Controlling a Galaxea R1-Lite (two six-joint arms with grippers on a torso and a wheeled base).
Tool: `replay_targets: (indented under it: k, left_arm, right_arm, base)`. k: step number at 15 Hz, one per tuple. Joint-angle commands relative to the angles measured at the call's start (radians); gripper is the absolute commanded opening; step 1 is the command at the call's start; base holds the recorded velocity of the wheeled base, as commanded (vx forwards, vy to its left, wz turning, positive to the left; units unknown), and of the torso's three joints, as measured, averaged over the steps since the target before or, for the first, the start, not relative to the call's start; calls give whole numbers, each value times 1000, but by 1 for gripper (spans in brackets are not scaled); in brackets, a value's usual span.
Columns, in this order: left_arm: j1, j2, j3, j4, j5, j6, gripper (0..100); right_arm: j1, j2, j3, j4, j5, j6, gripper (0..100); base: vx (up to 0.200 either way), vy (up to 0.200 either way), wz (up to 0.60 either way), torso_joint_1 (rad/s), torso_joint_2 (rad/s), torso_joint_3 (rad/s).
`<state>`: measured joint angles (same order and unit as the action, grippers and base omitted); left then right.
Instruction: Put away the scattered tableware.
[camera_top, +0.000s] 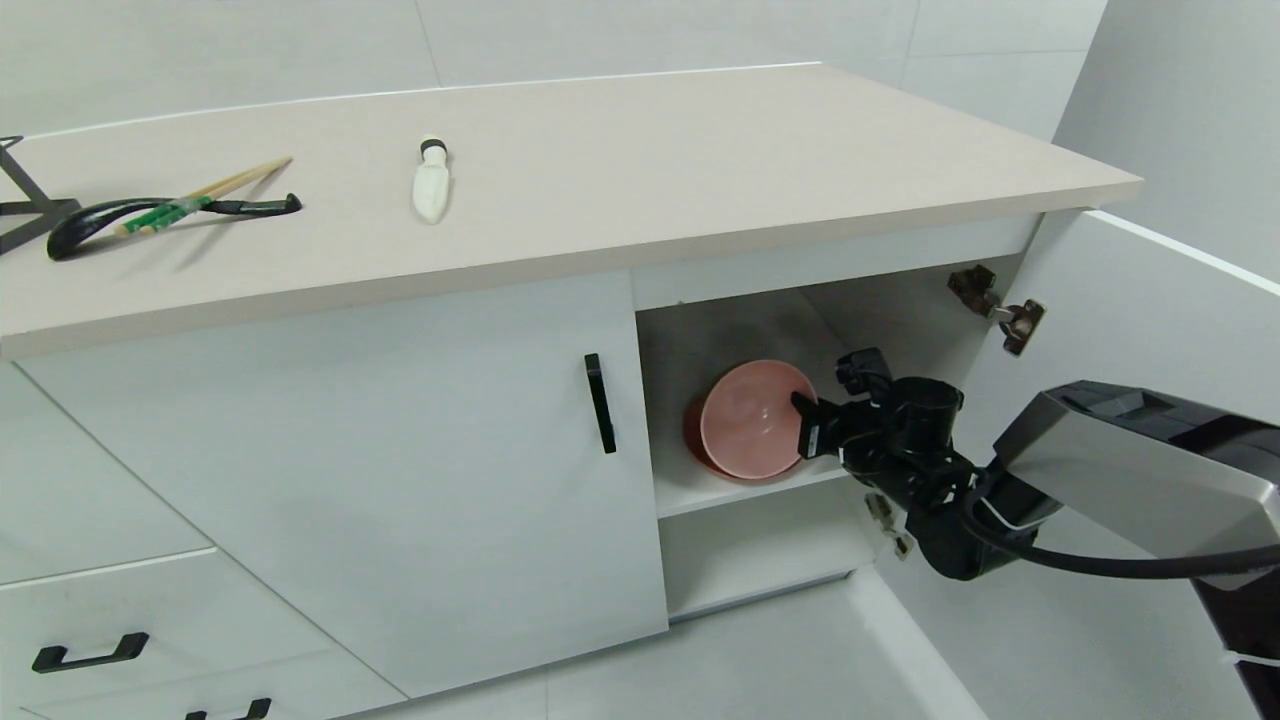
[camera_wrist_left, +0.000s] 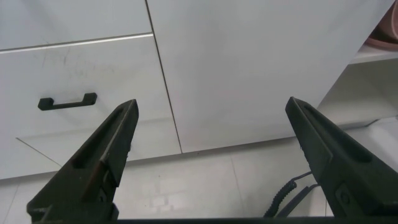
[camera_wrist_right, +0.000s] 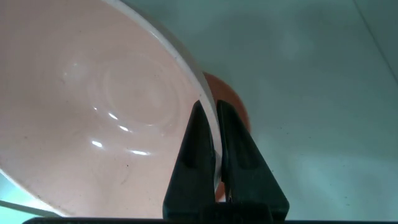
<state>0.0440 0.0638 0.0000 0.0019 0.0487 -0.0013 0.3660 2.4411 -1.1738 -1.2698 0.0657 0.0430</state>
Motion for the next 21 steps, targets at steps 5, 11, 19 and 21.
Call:
replay_targets:
  k: [5,11,19,21]
  left_arm:
    - [-1,4,0,0,0,-2,100]
    - [0,4,0,0,0,-3,100]
    - [0,4,0,0,0,-3,100]
    - [0,4,0,0,0,-3,100]
  right_arm:
    - [13,-1,2,0,0,-2,100]
    - [16,-56,13,-11,-1,-8,100]
    - [80,-367,510,-226,0,-87,100]
    - [103,-447,638,-269,-1,-87,100]
  base:
    - [0,0,0,0,0,0]
    - [0,0,0,0,0,0]
    - [0,0,0,0,0,0]
    - [0,0,0,0,0,0]
